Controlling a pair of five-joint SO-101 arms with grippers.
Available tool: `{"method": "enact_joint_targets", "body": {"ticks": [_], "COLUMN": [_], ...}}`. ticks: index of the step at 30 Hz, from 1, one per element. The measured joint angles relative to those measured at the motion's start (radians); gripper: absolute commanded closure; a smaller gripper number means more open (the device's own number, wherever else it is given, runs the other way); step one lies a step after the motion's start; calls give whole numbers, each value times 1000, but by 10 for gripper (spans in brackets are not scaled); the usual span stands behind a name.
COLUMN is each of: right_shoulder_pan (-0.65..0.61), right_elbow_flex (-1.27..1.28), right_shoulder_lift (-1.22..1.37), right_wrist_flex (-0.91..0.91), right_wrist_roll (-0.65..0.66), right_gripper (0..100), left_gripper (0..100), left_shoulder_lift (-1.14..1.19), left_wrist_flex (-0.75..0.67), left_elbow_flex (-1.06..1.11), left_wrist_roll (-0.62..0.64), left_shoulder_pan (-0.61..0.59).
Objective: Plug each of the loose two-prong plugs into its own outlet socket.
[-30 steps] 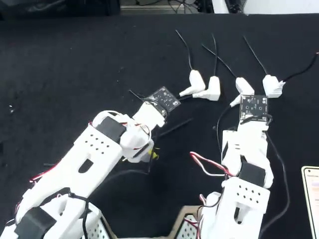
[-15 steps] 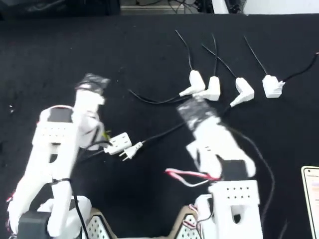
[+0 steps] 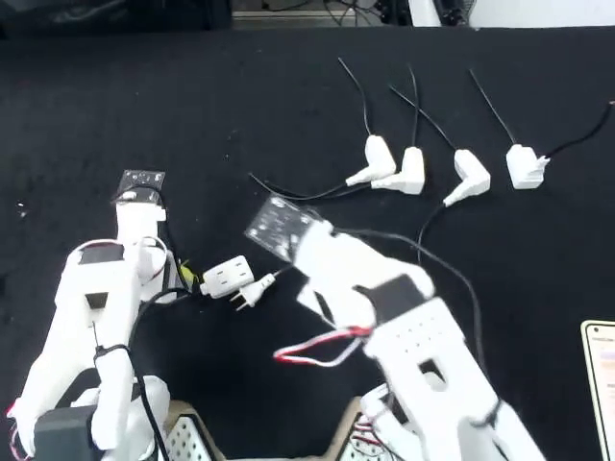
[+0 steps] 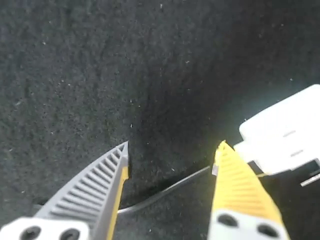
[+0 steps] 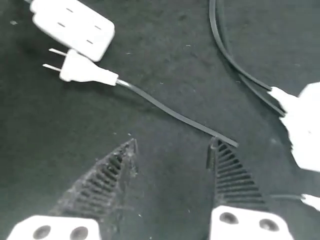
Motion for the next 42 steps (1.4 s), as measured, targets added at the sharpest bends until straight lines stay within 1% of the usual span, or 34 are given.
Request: {"method": "enact_joint_targets", "body": {"ticks": [3, 5, 7, 9, 12, 15, 18, 23, 29, 30, 32, 34, 36, 37, 39, 42], "right_shoulder_pan": [-64, -103, -138, -167, -180, -176, -176, -176, -176, -176, -176, -176, -176, -176, -176, -176], "right_elbow_flex": [-71, -101, -110, -114, -118, -157, -206, -311, -377, -388, -405, -431, -466, -480, -496, -488], "right_shoulder_lift": [132, 199, 253, 304, 379, 468, 569, 695, 829, 852, 895, 933, 945, 947, 947, 907], "right_wrist_flex": [0, 0, 0, 0, 0, -5, -29, -49, -52, -52, -54, -61, -63, -60, -41, 5], "right_wrist_roll": [8, 48, 149, 281, 454, 551, 592, 603, 603, 603, 601, 574, 522, 488, 419, 381], "right_gripper": [776, 776, 776, 776, 776, 776, 776, 776, 783, 800, 871, 988, 972, 990, 988, 988], "left_gripper": [727, 727, 726, 726, 726, 726, 726, 726, 726, 726, 726, 726, 726, 726, 726, 726], "left_shoulder_lift": [0, 0, 0, 0, 0, 0, 0, 0, 0, 0, 0, 0, 0, 0, 0, 0], "left_wrist_flex": [-49, -66, -68, -72, -74, -74, -74, -74, -74, -74, -74, -74, -74, -74, -74, -74], "left_elbow_flex": [29, 35, 35, 35, 35, 35, 35, 35, 35, 35, 35, 35, 35, 35, 35, 35], "left_wrist_roll": [46, 71, 101, 138, 189, 227, 258, 264, 264, 264, 264, 264, 264, 264, 264, 264], "left_shoulder_pan": [-23, -58, -112, -170, -249, -295, -318, -319, -319, -319, -319, -319, -319, -319, -319, -319]}}
